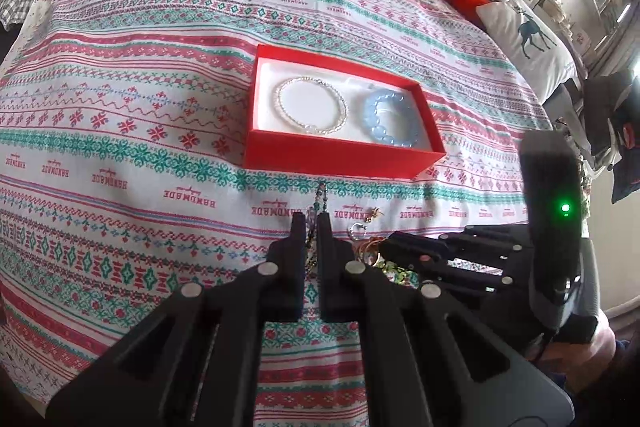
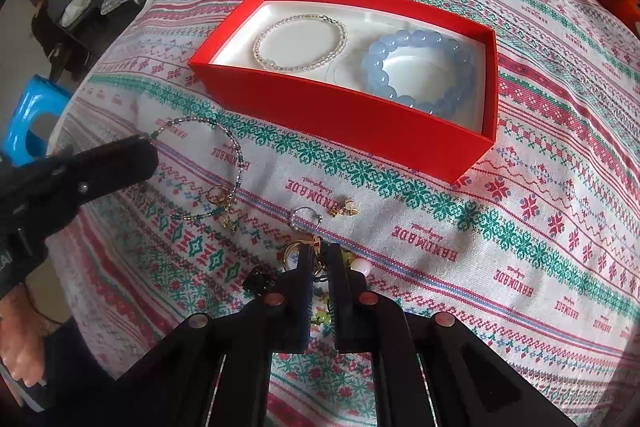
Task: Organize jewelry
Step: 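Grasp a gold ring with the right gripper while the left holds the green bracelet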
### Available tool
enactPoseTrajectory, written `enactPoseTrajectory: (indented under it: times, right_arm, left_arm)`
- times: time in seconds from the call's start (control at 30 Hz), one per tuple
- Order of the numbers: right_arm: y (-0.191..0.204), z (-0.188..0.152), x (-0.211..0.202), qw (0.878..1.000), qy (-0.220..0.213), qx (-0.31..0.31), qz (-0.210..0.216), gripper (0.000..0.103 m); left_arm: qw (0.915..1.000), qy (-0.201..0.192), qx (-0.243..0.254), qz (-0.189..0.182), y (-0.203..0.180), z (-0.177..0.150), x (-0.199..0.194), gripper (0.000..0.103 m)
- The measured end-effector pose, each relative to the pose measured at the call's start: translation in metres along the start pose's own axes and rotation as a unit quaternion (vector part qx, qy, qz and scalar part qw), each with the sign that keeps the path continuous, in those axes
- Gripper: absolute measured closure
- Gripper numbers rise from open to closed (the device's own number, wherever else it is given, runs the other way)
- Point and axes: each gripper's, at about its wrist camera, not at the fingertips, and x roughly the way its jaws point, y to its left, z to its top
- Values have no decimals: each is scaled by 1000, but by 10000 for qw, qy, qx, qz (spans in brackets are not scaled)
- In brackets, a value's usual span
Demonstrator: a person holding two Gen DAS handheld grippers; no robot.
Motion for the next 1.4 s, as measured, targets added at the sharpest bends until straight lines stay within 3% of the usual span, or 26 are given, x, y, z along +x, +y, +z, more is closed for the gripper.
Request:
enactPoseTrajectory:
  times: [0.23, 0.3, 0.4, 0.57, 0.67, 0.77, 0.87, 1.13, 1.2, 1.27, 1.4]
  right_arm:
    - [-2, 2, -20, 9992, -363, -23, 152, 96]
    - [-4, 3, -15, 9996, -218, 15, 162, 95]
    - [-8, 1, -2, 9998, 13, 151, 101, 83]
    - [-7, 4, 5, 10000, -15, 59, 7, 83]
    - [-2, 8, 12, 9997, -96, -188, -159, 86]
    - [4, 12, 10, 9995, -244, -214, -30, 88]
    - [6, 13, -3, 9991, -388, -151, 82, 98]
    - [-4, 19, -19, 9983, -569, 59, 146, 98]
    - [-10, 19, -16, 9981, -554, 208, 149, 96]
    - [-16, 17, -10, 9981, -394, 410, 234, 82]
    - [-14, 18, 0, 9979, -284, 505, 300, 75]
  left_arm:
    - [9998, -157, 46, -94, 0, 4, -11, 97]
    - [9998, -134, 63, -94, -1, 4, -10, 97]
    - [9998, -136, 71, -109, -2, 4, -10, 97]
    - [9998, -144, 88, -96, -4, 3, -10, 97]
    - [9999, -119, 98, -71, -5, 3, -8, 97]
    - [9998, -139, 78, -99, -5, 4, -10, 97]
    - [9997, -195, 58, -152, -3, 4, -14, 97]
    - [9993, -302, 0, -233, 2, 8, -21, 97]
    - [9993, -285, -21, -224, 3, 9, -20, 97]
    - [9993, -283, -41, -240, 2, 10, -19, 97]
    - [9992, -302, 0, -253, -1, 11, -19, 97]
